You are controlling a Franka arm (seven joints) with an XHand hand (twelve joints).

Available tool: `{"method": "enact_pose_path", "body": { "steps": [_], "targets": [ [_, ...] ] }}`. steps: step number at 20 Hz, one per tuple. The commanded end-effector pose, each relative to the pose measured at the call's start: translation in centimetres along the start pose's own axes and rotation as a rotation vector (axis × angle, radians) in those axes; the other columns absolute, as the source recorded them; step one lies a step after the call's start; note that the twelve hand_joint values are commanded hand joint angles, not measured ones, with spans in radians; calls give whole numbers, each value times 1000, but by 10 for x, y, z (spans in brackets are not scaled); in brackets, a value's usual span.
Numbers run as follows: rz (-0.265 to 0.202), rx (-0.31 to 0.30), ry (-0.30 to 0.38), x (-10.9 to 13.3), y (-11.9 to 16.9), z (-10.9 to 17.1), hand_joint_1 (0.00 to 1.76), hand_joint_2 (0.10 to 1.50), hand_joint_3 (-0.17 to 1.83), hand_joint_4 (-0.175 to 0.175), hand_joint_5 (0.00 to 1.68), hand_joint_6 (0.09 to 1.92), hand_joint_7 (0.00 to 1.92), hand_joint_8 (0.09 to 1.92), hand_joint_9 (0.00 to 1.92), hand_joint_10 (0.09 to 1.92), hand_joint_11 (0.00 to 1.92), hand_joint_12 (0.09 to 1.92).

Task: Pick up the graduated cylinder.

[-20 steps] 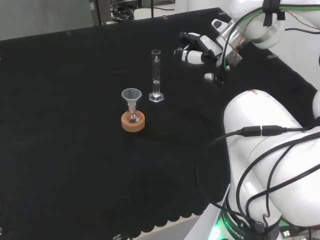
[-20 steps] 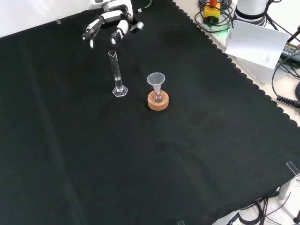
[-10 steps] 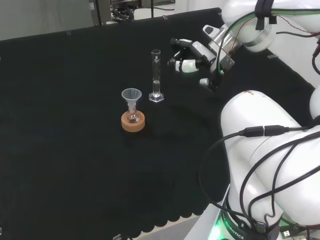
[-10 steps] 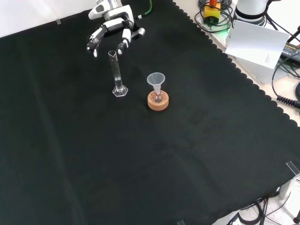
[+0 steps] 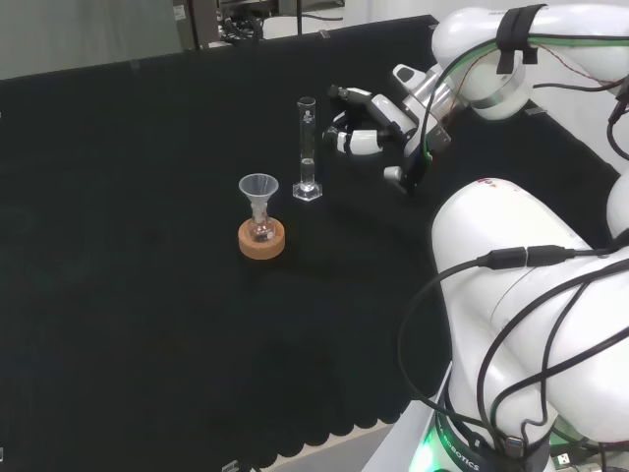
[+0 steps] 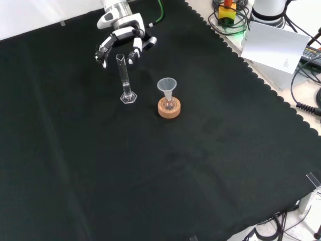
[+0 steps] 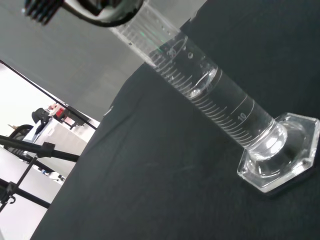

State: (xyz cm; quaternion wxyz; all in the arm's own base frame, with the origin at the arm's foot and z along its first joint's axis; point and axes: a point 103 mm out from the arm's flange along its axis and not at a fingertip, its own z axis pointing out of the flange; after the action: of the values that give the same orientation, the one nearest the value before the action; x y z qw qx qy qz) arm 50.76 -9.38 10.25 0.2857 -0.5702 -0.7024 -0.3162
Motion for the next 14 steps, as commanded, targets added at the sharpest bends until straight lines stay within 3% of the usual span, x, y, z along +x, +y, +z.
{"method": "enact_pose_path", "body": {
  "steps": [1, 14],
  "targets": [
    [-21, 29, 34, -1, 5, 16, 913, 684, 540, 9, 367, 87, 376, 653, 643, 565, 431, 1308],
    [-94, 48, 70, 8, 8, 34, 958, 650, 567, 16, 345, 87, 331, 645, 609, 567, 411, 1312]
  ]
}}
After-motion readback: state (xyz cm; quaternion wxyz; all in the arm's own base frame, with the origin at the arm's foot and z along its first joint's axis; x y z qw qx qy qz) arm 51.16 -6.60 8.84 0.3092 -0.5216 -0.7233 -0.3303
